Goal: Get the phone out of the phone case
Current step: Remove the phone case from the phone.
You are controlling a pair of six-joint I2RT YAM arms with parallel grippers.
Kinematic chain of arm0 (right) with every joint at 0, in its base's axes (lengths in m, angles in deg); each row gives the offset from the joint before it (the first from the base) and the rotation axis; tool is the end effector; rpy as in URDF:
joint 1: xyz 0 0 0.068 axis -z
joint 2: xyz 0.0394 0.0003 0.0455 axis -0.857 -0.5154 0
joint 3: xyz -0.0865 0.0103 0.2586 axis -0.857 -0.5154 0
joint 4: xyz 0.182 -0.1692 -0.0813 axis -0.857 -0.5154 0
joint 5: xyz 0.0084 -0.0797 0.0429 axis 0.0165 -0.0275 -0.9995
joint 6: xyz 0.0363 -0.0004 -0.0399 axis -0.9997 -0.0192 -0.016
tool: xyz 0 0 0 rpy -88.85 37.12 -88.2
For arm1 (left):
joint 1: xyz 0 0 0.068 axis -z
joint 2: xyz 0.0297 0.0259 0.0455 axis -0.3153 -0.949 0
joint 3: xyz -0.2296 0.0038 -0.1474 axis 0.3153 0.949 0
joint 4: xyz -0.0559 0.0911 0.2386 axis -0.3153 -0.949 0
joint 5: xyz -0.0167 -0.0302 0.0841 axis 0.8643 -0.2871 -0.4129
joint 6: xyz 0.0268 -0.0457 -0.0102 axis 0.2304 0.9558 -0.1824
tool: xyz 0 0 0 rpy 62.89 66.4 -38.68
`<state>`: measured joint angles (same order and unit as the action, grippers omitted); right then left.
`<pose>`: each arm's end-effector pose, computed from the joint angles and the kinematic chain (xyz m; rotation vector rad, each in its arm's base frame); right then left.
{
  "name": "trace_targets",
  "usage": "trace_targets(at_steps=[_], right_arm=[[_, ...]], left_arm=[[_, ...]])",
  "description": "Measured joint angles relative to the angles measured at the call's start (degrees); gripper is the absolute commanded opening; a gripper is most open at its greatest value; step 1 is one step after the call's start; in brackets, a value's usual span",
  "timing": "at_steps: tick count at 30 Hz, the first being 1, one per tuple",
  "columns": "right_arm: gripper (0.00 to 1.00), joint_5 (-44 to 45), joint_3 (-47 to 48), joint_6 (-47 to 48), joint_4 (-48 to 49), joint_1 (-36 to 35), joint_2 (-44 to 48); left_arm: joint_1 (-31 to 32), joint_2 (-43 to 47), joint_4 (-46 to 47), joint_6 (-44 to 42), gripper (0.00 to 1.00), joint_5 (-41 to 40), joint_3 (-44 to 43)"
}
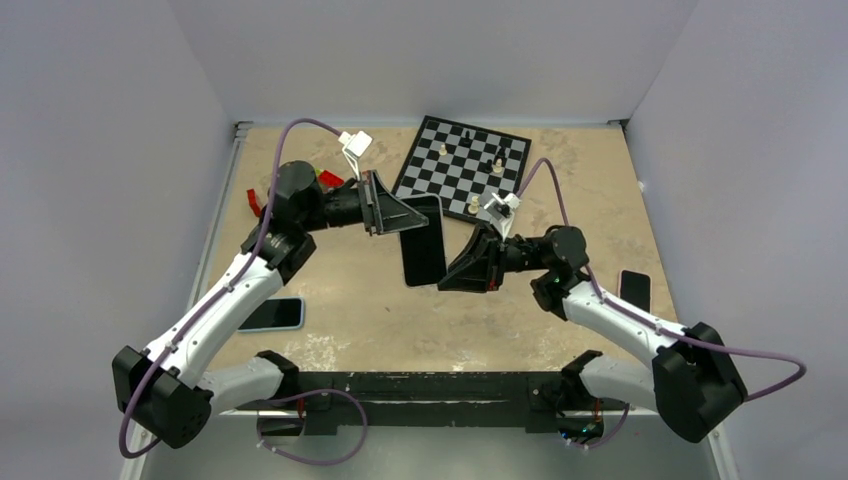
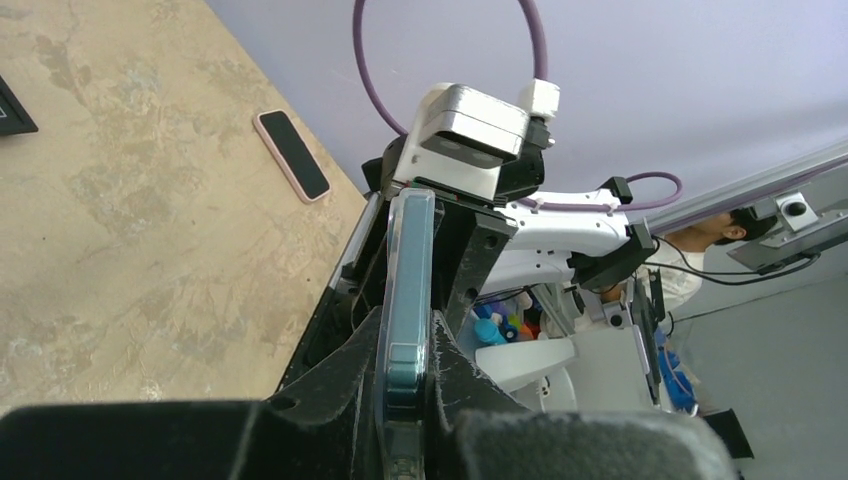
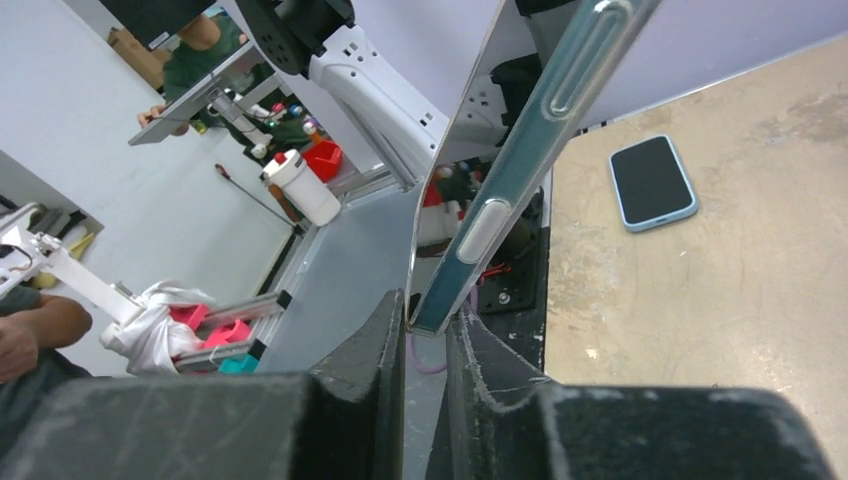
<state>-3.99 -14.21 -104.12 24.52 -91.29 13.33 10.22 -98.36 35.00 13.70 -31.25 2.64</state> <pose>0.1745 0.1483 0.3064 -0.9403 1.3693 1.8082 0.2106 -0.1445 0.3858 0.2959 1.8797 -1.7414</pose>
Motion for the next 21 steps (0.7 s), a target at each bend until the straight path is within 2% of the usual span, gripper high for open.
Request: trace_targets(at_steps=[1,8,11,15,21], right_arm=[[0.00,-0.2,0.0,-0.6,0.6,0.0,-0.5],[0.00,-1.0,-0.2,-2.0,4.3,-2.1,-1.2],[0.00,0.5,0.6,5.0,-2.6,-5.8,2.3],[0.00,-0.6,6.8,16.0,-13.5,-10.0,3.9],[0.00,-4.4,15.5,26.0,-18.3,-12.1,0.0]], left_arm=[[0.0,0.1,-0.2,-0.1,0.00,0.0,0.0],[-0.1,1.2,-1.8,1.8,0.00,0.4,0.0],[0.0,1.5,-1.8,6.3,0.00,2.8,0.3],[0.0,2.6,3.8,15.1,0.00,5.5,2.3],[0.3,5.7,7.2,21.9,0.00,2.5,2.6]])
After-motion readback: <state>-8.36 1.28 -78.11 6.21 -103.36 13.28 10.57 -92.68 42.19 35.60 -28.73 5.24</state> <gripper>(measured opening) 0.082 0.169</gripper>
